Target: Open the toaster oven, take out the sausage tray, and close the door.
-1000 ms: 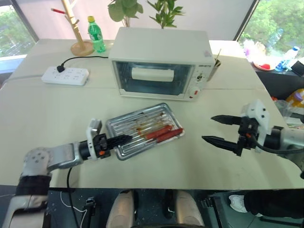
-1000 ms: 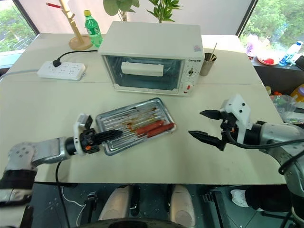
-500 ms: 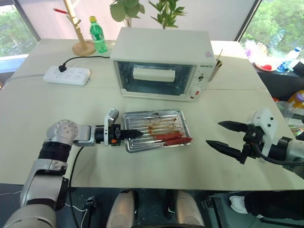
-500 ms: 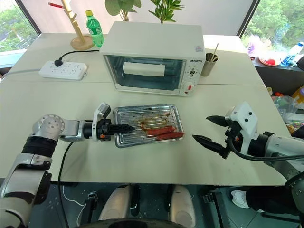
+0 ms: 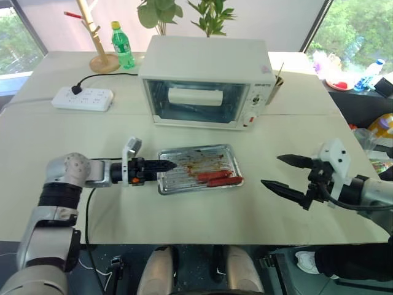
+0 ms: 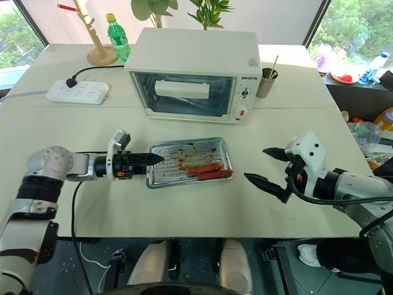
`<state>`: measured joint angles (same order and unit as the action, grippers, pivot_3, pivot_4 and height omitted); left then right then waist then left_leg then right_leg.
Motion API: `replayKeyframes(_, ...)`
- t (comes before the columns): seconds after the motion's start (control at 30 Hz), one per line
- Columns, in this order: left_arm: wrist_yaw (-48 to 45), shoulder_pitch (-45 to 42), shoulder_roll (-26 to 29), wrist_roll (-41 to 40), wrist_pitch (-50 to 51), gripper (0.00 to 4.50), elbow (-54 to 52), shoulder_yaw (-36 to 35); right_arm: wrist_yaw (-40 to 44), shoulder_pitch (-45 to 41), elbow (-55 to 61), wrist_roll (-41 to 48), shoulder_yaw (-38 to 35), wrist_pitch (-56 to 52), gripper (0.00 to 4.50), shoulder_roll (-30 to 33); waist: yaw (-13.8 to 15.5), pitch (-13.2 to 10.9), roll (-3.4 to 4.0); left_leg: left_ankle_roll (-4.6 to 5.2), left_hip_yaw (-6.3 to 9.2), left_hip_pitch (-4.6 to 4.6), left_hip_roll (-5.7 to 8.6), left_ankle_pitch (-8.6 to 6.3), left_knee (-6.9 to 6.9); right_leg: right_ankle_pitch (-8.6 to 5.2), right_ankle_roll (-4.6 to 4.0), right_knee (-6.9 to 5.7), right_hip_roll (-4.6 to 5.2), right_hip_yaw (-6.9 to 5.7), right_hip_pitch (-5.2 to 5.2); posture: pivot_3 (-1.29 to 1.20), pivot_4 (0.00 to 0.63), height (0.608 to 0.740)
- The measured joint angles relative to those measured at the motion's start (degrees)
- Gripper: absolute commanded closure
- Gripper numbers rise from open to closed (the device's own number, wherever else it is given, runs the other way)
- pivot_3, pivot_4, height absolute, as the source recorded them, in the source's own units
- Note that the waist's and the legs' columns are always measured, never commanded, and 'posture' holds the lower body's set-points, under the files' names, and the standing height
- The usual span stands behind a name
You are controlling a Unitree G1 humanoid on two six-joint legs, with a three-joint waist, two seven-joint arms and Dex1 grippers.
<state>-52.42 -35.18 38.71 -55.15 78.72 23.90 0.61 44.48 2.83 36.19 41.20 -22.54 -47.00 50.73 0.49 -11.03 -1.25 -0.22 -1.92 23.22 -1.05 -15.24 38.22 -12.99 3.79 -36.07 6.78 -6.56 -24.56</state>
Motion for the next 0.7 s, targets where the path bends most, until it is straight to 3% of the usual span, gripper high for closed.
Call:
replayKeyframes(0.13, -4.11, 6.88, 7.74, 3.47, -7.10, 0.23, -9.28, -0.17, 1.06, -2.17, -2.65, -0.49, 2.30, 1.24, 0.00, 0.13, -0.21, 0.00, 0.00, 0.00, -0.05, -0.03, -0.18, 0.00, -0.05, -0.01, -0.02, 0.01, -0.05, 0.00, -0.04, 0.00, 0.150, 0.717)
replayKeyframes(0.3, -12.96, 20.62, 21.95, 15.48, -28.97, 0.23, -21.14, -0.03, 4.97, -3.83, -6.17, -0.56, 4.31, 2.09, 0.00, 2.19, -0.09, -0.06, 0.19, -0.02, -0.22, -0.02, -0.31, -0.01, -0.11, -0.10, -0.33, 0.07, -0.03, 0.02, -0.16, 0.00, 0.150, 0.717)
replayKeyframes(0.47, -16.82, 24.07, 26.86, 20.34, -39.62, 0.23, -24.04, -5.80, 10.68, -10.15, -11.44, 0.68, 5.79, 1.87, 0.00, 5.31, 0.69, -0.17, 0.24, -0.05, -0.27, 0.29, -0.32, 0.00, -0.04, -0.02, -0.44, 0.24, 0.03, -0.02, -0.37, 0.00, 0.150, 0.717)
replayKeyframes(0.7, -20.65, 19.67, 30.03, 16.60, -39.21, 0.23, -30.83, -15.52, 20.03, -16.47, -18.19, 0.69, 7.97, 2.57, 0.00, 10.10, 1.38, -0.19, 0.28, 0.05, -0.78, 0.33, -0.30, -0.06, -0.14, 0.18, -0.05, 0.54, -0.02, 0.01, -0.32, 0.00, 0.150, 0.717)
